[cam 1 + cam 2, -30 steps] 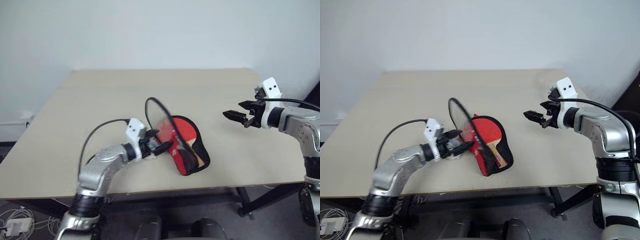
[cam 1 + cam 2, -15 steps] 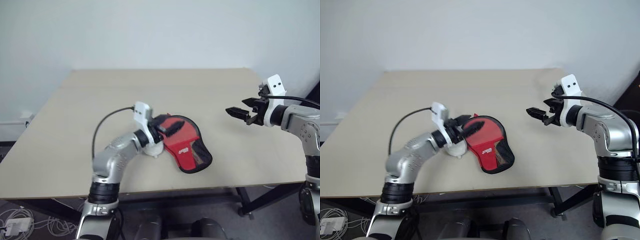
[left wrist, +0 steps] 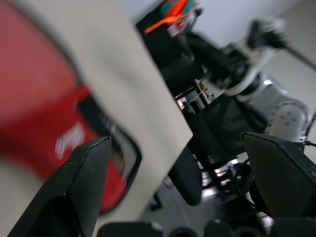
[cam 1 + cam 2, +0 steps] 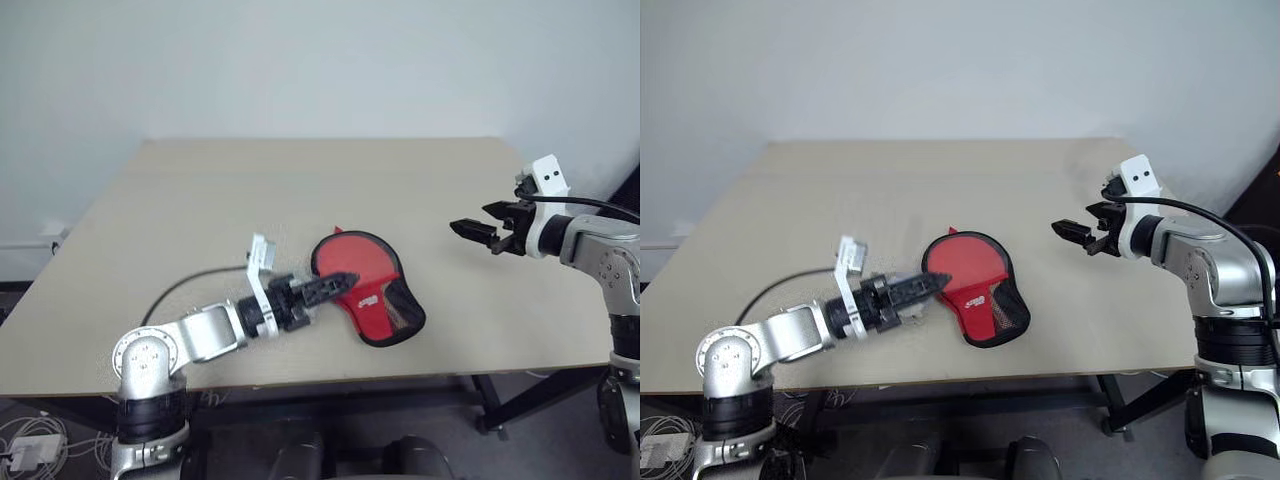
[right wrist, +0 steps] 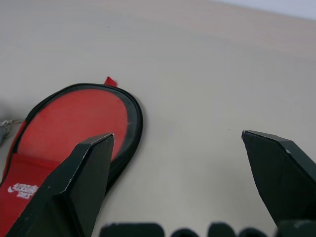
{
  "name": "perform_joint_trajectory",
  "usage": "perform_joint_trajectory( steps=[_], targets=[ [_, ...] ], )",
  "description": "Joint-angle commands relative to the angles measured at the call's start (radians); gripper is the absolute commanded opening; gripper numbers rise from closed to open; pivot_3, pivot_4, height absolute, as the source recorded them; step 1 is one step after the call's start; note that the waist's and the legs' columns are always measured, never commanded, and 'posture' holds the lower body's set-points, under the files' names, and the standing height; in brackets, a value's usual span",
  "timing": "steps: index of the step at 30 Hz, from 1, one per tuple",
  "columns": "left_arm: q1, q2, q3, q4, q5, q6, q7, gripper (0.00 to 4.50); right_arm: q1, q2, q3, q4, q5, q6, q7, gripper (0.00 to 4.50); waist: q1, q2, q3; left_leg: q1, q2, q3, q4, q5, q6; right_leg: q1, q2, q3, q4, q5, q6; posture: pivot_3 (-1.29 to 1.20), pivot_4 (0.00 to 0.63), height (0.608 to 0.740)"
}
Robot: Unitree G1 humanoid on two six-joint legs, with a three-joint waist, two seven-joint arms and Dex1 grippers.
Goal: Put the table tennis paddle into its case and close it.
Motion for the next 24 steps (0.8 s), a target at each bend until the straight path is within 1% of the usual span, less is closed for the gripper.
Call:
perform_joint_trajectory(
  steps=[1, 6, 9, 14, 19, 24],
  targets=[
    [0.015, 0.003, -0.073, -0.011, -0.124, -0.086, 0.101, 4.48, -0.007, 0.000, -0.022, -0.039, 0.012, -0.003, -0.003, 4.50, 0.000, 0.000, 0.000, 0.000, 0.000, 0.000, 0.000, 0.000, 0.000, 0.000, -0.001, 0.000, 0.000, 0.000, 0.000, 0.00, 0.000, 0.706],
    [0.042, -0.015, -0.169, 0.022, -0.105, -0.156, 0.191, 4.48, 0.000, 0.008, -0.029, -0.062, 0.021, 0.015, -0.012, 4.50, -0.001, 0.000, 0.000, 0.000, -0.001, 0.000, 0.000, 0.000, 0.000, 0.000, -0.001, 0.000, 0.000, 0.000, -0.001, 0.00, 0.000, 0.706],
    [0.052, -0.010, -0.204, 0.036, -0.084, -0.168, 0.204, 4.48, 0.002, 0.008, -0.032, -0.070, 0.023, 0.022, -0.016, 4.50, -0.001, 0.000, 0.000, 0.000, -0.001, 0.001, 0.000, 0.000, 0.000, 0.000, 0.000, 0.000, 0.000, 0.000, 0.000, 0.00, 0.000, 0.706],
    [0.069, -0.007, -0.235, 0.084, -0.034, -0.167, 0.167, 4.48, 0.006, 0.011, -0.036, -0.087, 0.035, 0.037, -0.028, 4.50, 0.000, 0.000, 0.000, 0.000, -0.001, 0.001, 0.000, 0.000, 0.000, -0.001, 0.000, 0.000, 0.000, 0.000, -0.001, 0.00, 0.000, 0.706],
    [0.053, -0.034, -0.239, 0.146, 0.010, -0.172, 0.121, 4.48, 0.007, 0.017, -0.037, -0.095, 0.038, 0.045, -0.035, 4.50, 0.000, 0.000, 0.000, 0.000, -0.001, 0.001, 0.000, 0.000, 0.000, 0.000, -0.001, 0.000, -0.001, -0.001, -0.003, 0.00, 0.000, 0.706],
    [0.007, -0.093, -0.246, 0.216, 0.077, -0.169, 0.050, 4.48, 0.005, 0.031, -0.036, -0.116, 0.046, 0.062, -0.044, 4.50, 0.001, 0.000, 0.000, 0.000, -0.002, 0.001, 0.000, 0.000, 0.000, 0.000, -0.001, 0.000, -0.001, -0.001, -0.003, 0.00, 0.000, 0.706]
  ],
)
